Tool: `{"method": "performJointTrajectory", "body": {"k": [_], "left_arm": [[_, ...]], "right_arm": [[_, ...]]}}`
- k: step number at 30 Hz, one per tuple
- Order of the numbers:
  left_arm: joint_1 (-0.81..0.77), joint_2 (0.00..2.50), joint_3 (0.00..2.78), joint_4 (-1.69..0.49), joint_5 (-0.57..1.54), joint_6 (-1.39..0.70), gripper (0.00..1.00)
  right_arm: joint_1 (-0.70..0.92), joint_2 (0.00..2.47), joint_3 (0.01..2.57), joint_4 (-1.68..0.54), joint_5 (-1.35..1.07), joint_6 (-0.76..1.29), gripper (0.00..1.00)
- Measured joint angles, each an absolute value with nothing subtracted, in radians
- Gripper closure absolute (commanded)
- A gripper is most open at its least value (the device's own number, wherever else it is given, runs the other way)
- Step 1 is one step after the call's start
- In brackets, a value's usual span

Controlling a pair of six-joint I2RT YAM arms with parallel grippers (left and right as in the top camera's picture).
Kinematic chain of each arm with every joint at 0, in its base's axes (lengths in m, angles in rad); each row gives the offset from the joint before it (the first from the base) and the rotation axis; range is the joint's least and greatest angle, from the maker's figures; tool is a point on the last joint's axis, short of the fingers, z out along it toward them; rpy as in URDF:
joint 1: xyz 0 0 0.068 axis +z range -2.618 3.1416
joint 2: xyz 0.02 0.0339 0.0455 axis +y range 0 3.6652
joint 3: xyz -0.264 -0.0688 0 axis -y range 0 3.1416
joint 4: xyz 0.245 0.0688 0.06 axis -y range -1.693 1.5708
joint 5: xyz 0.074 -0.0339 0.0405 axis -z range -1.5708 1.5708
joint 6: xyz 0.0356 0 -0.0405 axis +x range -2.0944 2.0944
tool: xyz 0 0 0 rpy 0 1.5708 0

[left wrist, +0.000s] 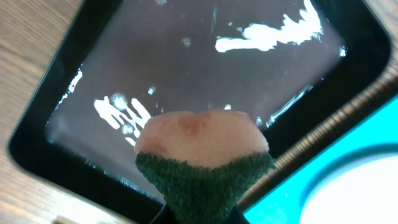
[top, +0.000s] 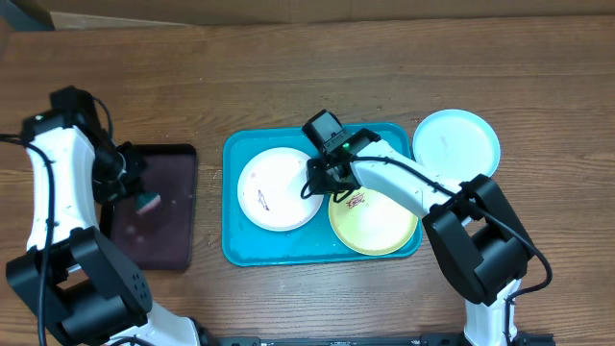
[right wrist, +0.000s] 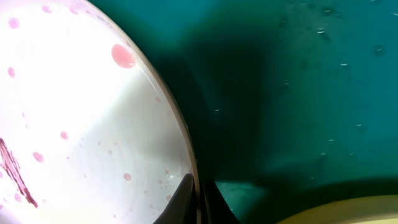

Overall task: Clean dirty plates on tray and stack at the side
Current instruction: 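Dip the sponge in the black tray's water with the left gripper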

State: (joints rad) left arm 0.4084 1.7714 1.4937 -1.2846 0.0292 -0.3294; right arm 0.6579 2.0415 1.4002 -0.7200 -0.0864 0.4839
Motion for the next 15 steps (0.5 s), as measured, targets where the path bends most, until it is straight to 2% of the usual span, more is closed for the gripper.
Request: {"method": "performJointTrajectory", "body": {"k": [4,7,15], "left_arm": [[0.412,1.771,1.66,-1.373,0.055,-0.314,0.96],[0.405,1.758,1.707,-1.362,0.067,-0.309,0.96],[0.353,1.755,1.495,-1.197,0.051,-0.303,0.96]], "right_arm": [[0.664,2.041,1.4,-0.712,-0.09,0.476,0.96],[0.663,2.041,1.4,-0.709,-0.09,0.474,0.96],[0.664,2.041,1.4,-0.707,-0.09,0.469,0.96]]}}
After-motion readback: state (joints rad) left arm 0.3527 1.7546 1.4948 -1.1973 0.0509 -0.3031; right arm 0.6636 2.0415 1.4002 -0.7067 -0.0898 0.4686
